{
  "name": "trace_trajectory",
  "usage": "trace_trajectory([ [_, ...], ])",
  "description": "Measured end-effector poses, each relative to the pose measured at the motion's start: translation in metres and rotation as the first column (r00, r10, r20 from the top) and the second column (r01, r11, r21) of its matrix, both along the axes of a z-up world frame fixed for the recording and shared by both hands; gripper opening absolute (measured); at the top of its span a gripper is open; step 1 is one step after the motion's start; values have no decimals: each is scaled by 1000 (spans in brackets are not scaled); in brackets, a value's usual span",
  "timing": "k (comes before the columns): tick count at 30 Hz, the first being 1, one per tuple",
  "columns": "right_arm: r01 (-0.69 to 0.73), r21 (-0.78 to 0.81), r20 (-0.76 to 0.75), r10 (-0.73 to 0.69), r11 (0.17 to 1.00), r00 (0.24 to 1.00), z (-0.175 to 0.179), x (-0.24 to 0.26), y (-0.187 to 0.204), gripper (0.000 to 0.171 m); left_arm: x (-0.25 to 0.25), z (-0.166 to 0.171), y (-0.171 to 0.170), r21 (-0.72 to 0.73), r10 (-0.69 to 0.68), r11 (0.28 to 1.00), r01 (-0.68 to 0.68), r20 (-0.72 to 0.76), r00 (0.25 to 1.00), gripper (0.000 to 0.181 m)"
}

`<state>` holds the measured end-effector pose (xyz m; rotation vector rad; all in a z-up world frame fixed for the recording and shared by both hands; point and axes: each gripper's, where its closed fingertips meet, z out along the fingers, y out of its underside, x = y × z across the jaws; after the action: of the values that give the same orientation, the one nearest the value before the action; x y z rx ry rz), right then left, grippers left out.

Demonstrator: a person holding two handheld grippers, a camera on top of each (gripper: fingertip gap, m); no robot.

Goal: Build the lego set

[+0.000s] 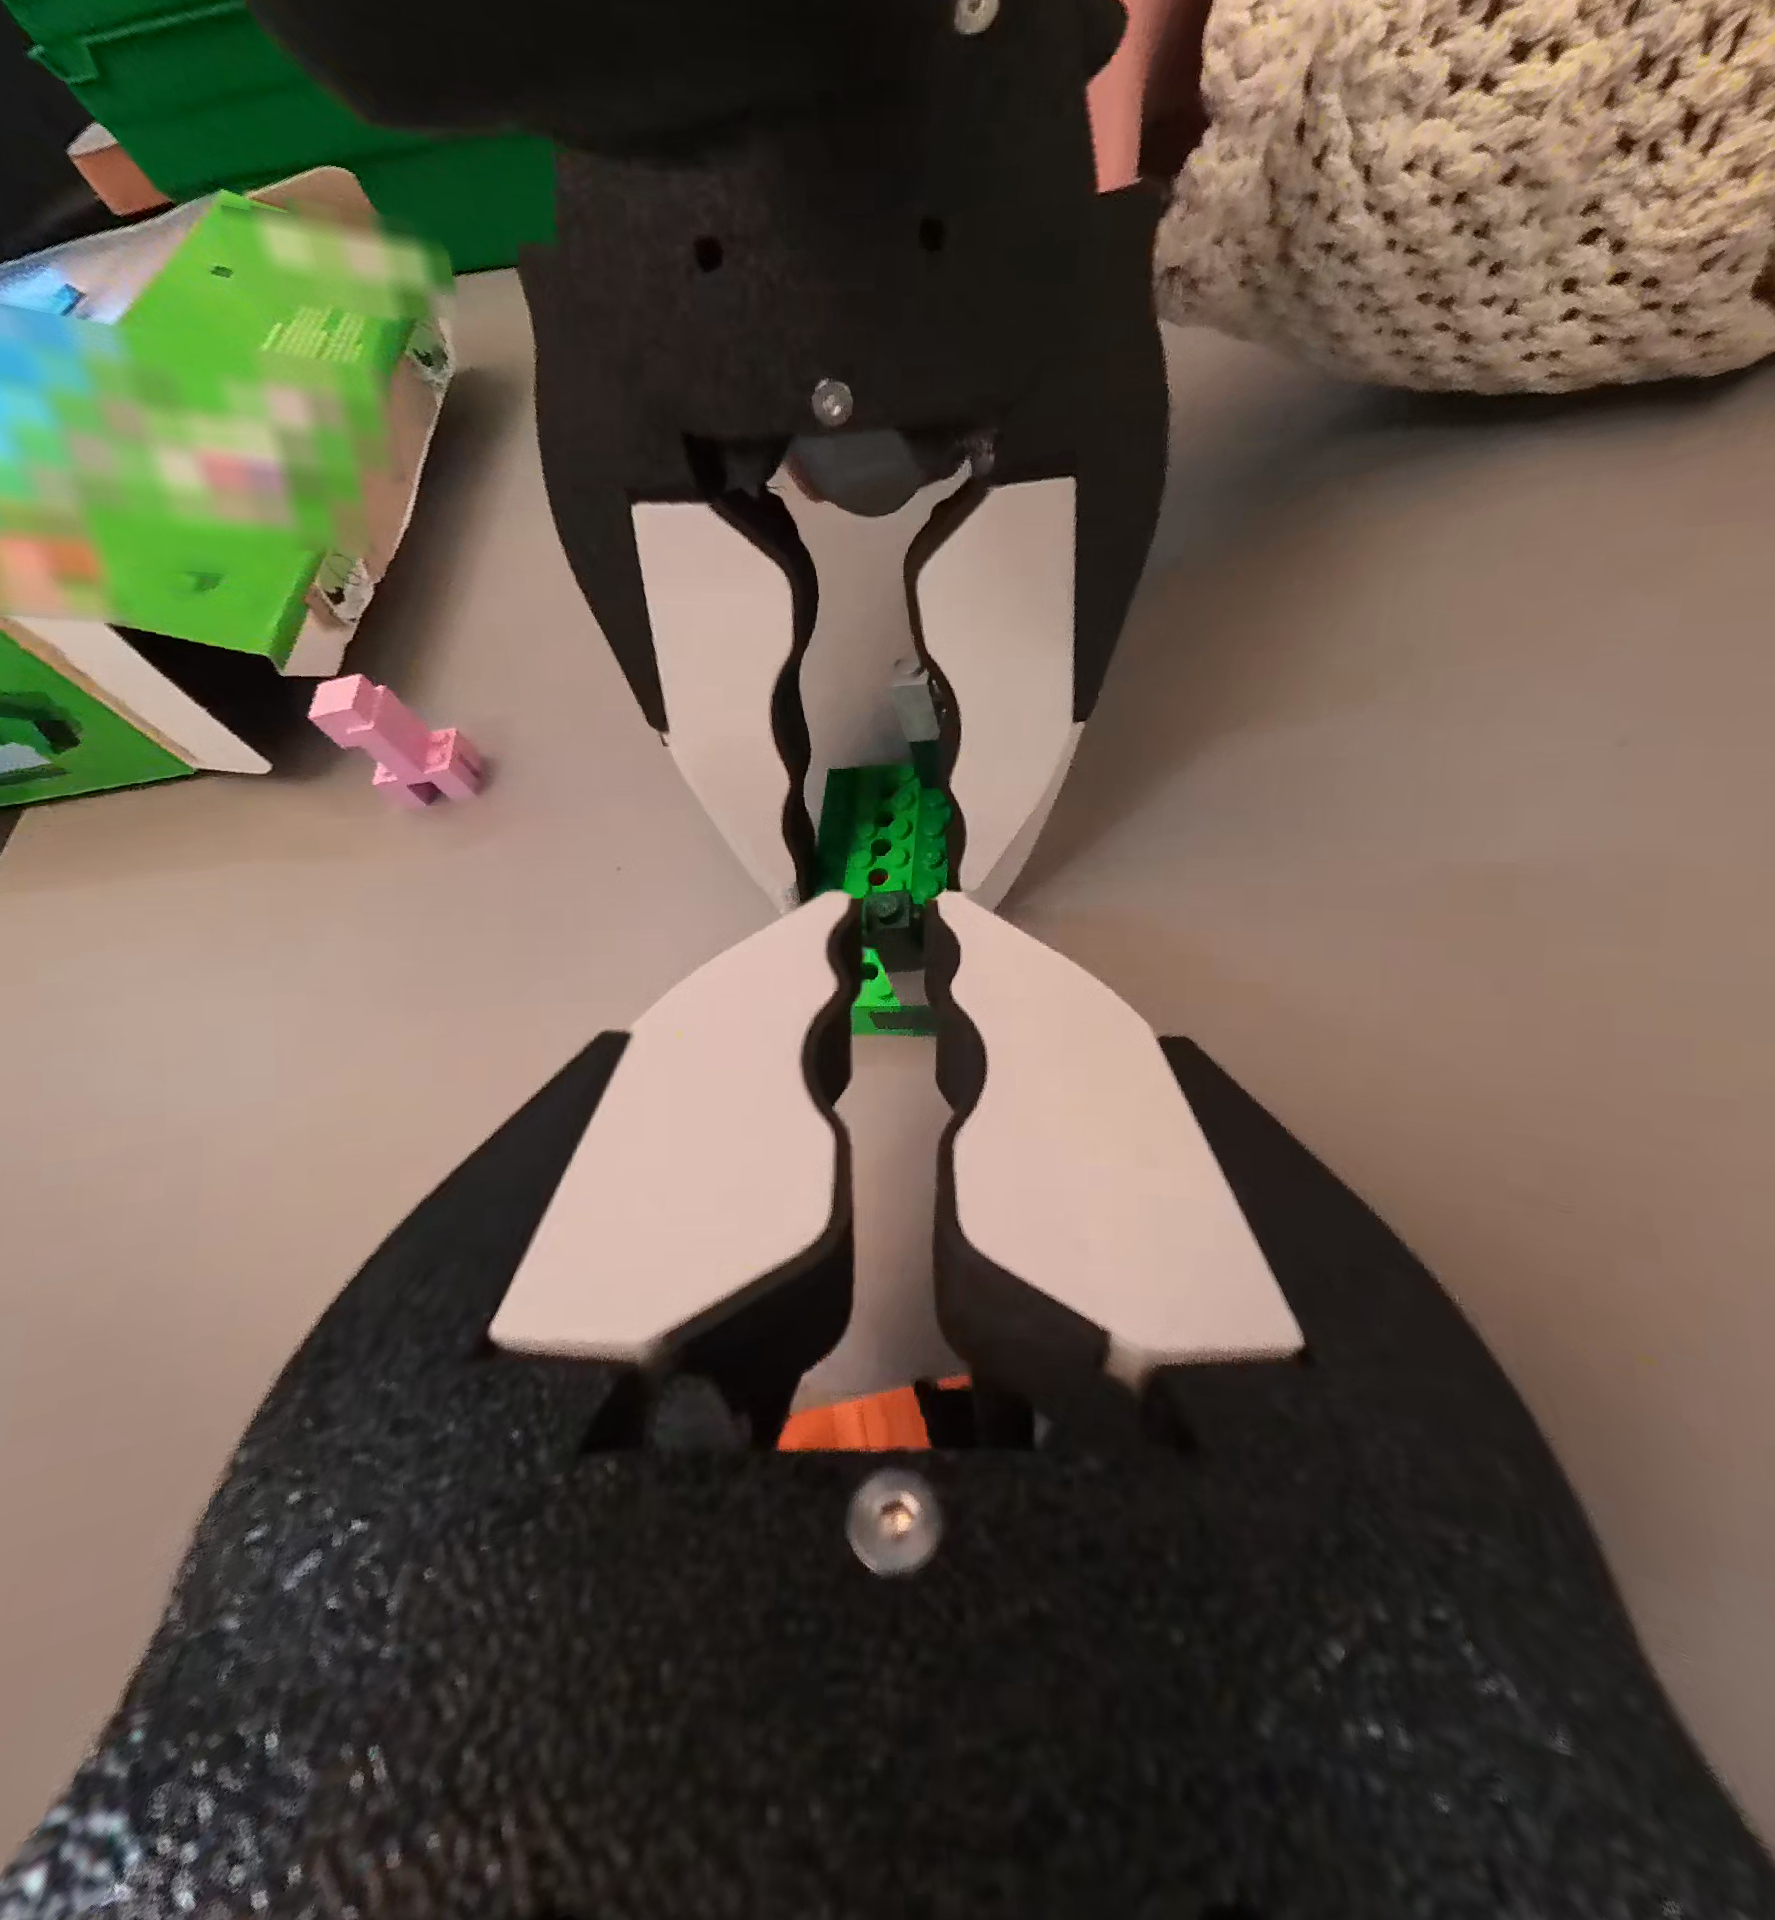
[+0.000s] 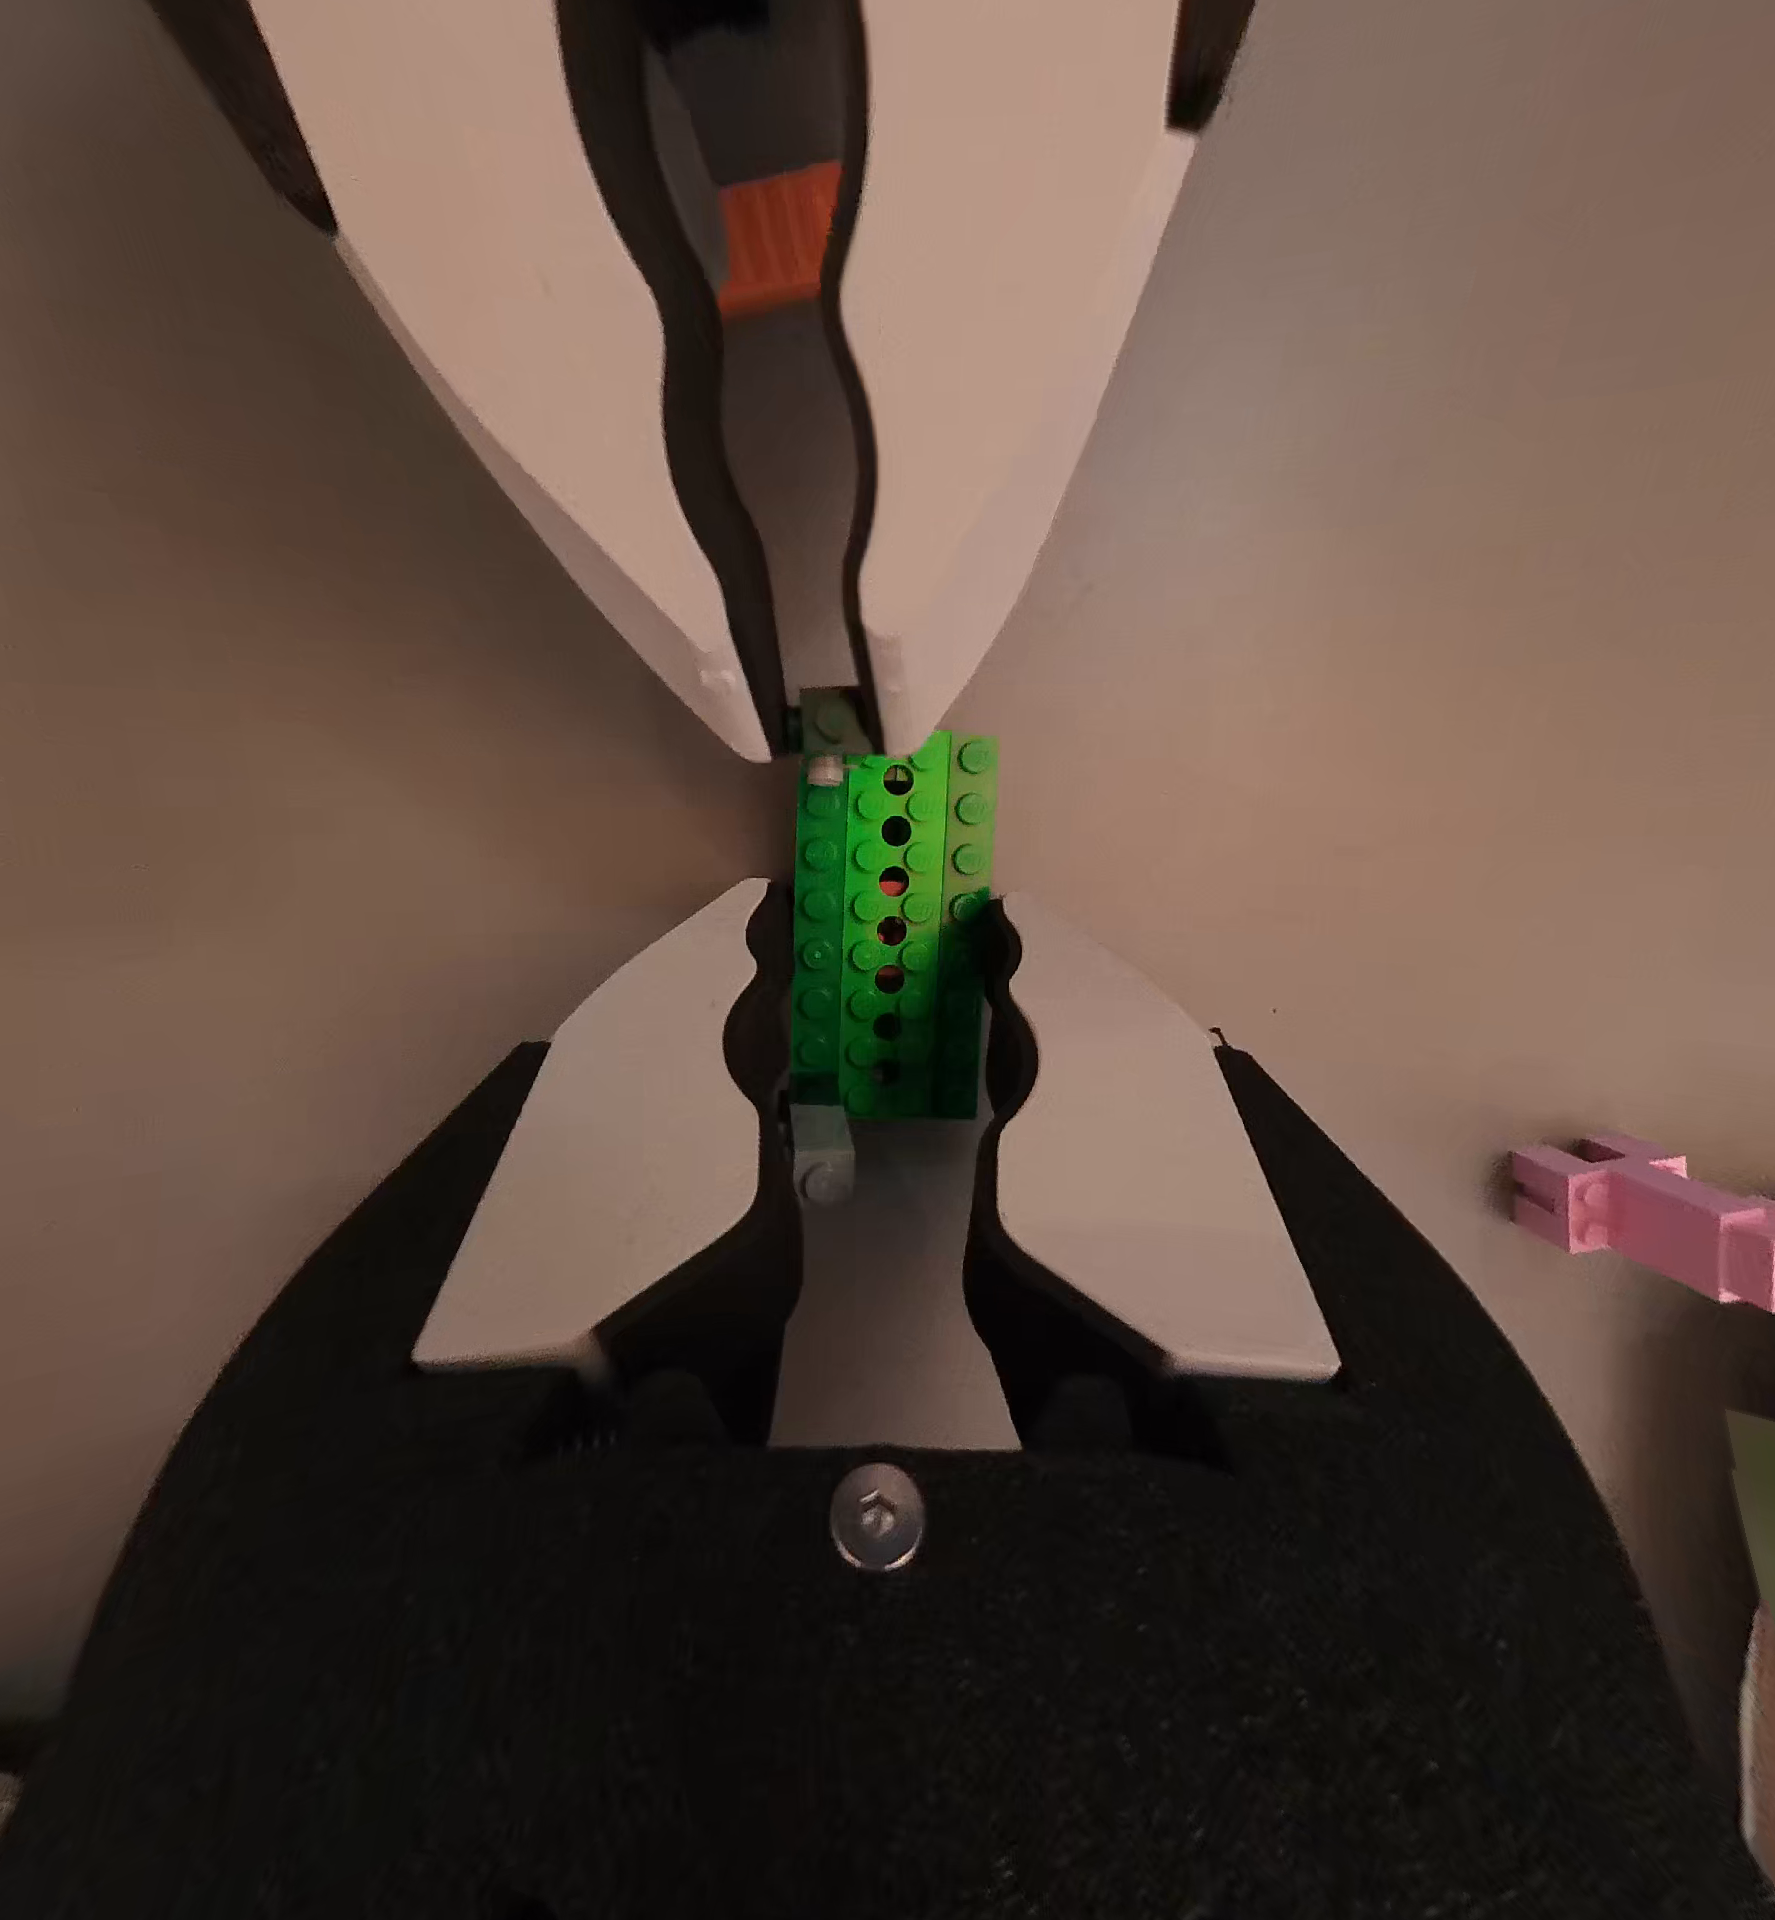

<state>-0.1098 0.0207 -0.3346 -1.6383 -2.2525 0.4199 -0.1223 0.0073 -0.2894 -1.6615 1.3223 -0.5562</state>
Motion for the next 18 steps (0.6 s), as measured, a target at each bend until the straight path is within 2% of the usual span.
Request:
trace_trajectory([
  [9, -72, -1, 6, 72, 997, 997, 0, -1, -1, 34, 1, -1, -3, -28, -49, 998, 50, 15, 999, 10],
  [14, -56, -7, -4, 56, 998, 998, 0, -3, -1, 35, -1, 0, -1, -29, -28, 999, 29, 24, 999, 10],
  [15, -42, -10, -9, 42, 999, 999, 1, -2, 0, 35, -4, 1, 2, -6, 3, 1000, -3, 18, 1000, 19],
  [16, -22, -16, -34, 21, 1000, 999, 4, -2, 3, 44, -9, 3, 4, 13, 33, 999, -33, 18, 999, 31],
  [18, 15, -76, -160, -27, 997, 987, 22, -2, 3, 53, -21, 15, 5, 56, 97, 993, -103, 91, 991, 41],
])
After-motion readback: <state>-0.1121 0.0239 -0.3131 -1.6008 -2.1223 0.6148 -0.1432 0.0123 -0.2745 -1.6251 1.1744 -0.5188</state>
